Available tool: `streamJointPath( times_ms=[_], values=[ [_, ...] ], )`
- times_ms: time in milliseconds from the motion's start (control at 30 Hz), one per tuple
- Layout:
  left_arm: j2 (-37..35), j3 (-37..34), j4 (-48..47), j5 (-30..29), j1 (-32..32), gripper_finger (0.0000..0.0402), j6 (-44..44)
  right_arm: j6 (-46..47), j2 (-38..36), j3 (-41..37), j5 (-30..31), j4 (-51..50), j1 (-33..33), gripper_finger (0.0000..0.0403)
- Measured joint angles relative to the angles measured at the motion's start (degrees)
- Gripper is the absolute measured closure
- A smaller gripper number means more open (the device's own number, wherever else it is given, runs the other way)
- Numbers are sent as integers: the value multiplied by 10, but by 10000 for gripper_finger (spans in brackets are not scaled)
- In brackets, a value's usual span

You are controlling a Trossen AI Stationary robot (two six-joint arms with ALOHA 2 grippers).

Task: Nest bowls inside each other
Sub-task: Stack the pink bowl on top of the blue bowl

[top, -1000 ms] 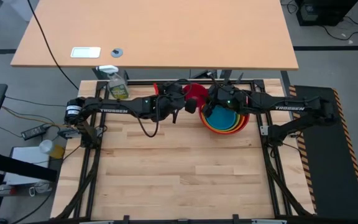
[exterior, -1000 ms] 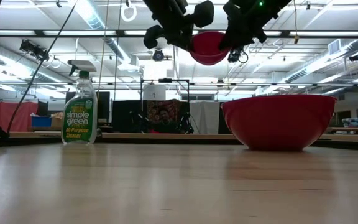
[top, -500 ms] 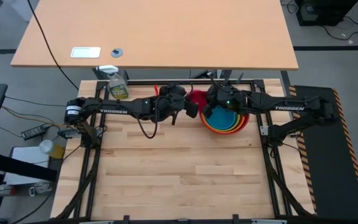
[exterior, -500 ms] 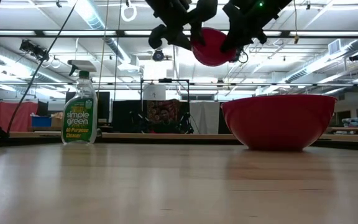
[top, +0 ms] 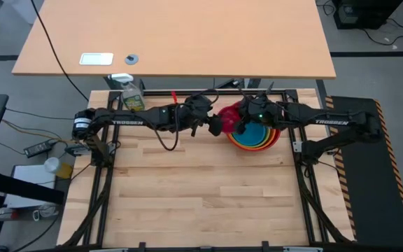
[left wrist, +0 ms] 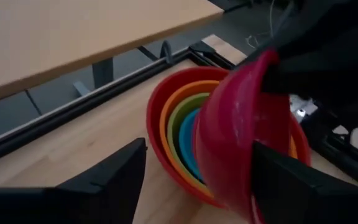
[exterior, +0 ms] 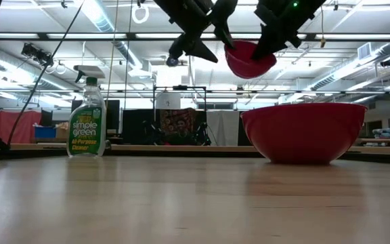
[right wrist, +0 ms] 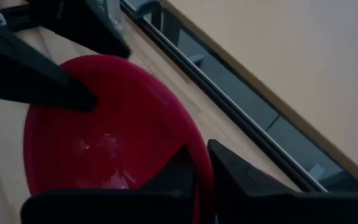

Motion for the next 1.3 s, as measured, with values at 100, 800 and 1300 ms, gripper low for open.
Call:
streamJointPath(
  times_ms=[100, 800, 1300],
  values=[
    [-7, 1, 4, 3, -2, 134, 6, 10, -20, 0, 0, -18, -9, 363],
    [-32, -1, 14, 58, -16, 146, 66, 54, -47, -116, -144, -130, -122, 367],
    [-35, -1, 48, 58, -28, 181, 65, 59, -20, -196, -161, -72, -136, 362]
  ],
)
